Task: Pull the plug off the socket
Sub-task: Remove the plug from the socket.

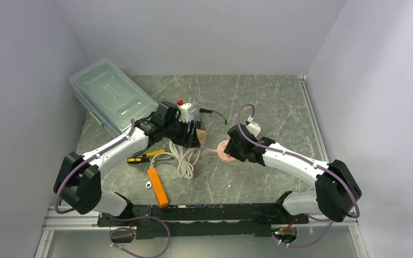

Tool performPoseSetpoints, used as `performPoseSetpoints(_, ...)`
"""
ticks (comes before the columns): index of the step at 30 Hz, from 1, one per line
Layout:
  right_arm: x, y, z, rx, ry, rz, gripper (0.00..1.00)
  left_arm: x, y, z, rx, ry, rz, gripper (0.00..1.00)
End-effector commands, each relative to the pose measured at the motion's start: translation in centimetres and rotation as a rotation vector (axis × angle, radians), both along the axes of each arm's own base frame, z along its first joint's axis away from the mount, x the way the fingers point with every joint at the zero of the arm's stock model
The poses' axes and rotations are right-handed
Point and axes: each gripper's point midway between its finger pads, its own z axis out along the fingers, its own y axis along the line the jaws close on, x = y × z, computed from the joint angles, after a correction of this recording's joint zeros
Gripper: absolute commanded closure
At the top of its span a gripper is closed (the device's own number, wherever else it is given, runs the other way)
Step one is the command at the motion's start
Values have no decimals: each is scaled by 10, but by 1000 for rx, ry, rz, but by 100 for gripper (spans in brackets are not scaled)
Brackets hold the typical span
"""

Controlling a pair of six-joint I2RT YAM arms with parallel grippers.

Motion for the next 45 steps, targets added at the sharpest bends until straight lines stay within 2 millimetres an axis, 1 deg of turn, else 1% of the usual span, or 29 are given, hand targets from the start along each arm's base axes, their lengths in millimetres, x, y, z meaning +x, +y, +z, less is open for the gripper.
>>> performPoseSetpoints(1,8,2,10,-24,-18,4,51,-19,4,4,21,20,-17,100)
performPoseSetpoints(5,7,-6,6,-63,-12,-11,57,-24,5,1,48,24,-20,96)
performPoseSetpoints(7,5,-7,4,-66,-9,-10,63,-28,5,0,49,33,-25,90)
performPoseSetpoints(8,5,-7,4,-63,-10,-10,69,-31,5,-1,48,41,-28,87)
performPoseSetpoints(9,4,-8,4,-61,-14,-10,76,-34,6,-2,46,48,-30,80)
performPoseSetpoints(10,4,-7,4,-53,-23,-3,84,-36,6,-1,45,53,-32,71)
performPoseSetpoints(11,4,-6,5,-42,-31,2,90,-37,7,1,43,51,-33,59)
performPoseSetpoints(12,3,-6,6,-31,-42,9,95,-38,8,5,41,43,-32,46)
performPoseSetpoints(13,4,-5,8,-21,-59,21,99,-38,9,10,37,31,-27,35)
performPoseSetpoints(14,4,-4,9,-13,-72,30,100,-37,9,17,28,13,-23,26)
performPoseSetpoints(16,4,-1,13,7,-112,68,100,-34,8,36,-4,-38,-22,15)
performPoseSetpoints(19,8,9,27,50,-202,149,100,-24,7,67,-27,-119,-7,7)
performPoseSetpoints(22,14,16,49,93,-339,213,100,-9,5,90,-26,-190,7,4)
performPoseSetpoints(25,20,16,69,96,-468,253,100,8,3,102,-10,-240,27,2)
performPoseSetpoints(26,22,17,75,95,-509,269,100,15,5,105,10,-252,50,1)
performPoseSetpoints(29,26,21,89,68,-602,338,100,38,11,117,42,-316,105,0)
performPoseSetpoints(31,29,24,94,42,-649,380,100,43,3,121,-5,-341,67,0)
performPoseSetpoints(32,30,26,97,32,-676,407,100,42,-5,119,-42,-333,23,0)
performPoseSetpoints(33,30,30,102,25,-710,444,100,35,-17,117,-93,-306,-49,0)
performPoseSetpoints(34,30,34,108,22,-742,479,100,31,-26,110,-119,-269,-108,0)
performPoseSetpoints(35,31,37,114,19,-770,502,100,27,-33,105,-139,-235,-155,0)
performPoseSetpoints(37,31,41,125,17,-836,537,100,26,-40,88,-156,-166,-191,0)
performPoseSetpoints(40,30,44,139,25,-908,560,100,31,-38,63,-202,-67,-192,0)
performPoseSetpoints(42,26,46,142,50,-941,573,100,34,-35,54,-242,-20,-192,0)
performPoseSetpoints(45,17,46,139,74,-969,604,100,38,-31,48,-275,-17,-204,0)
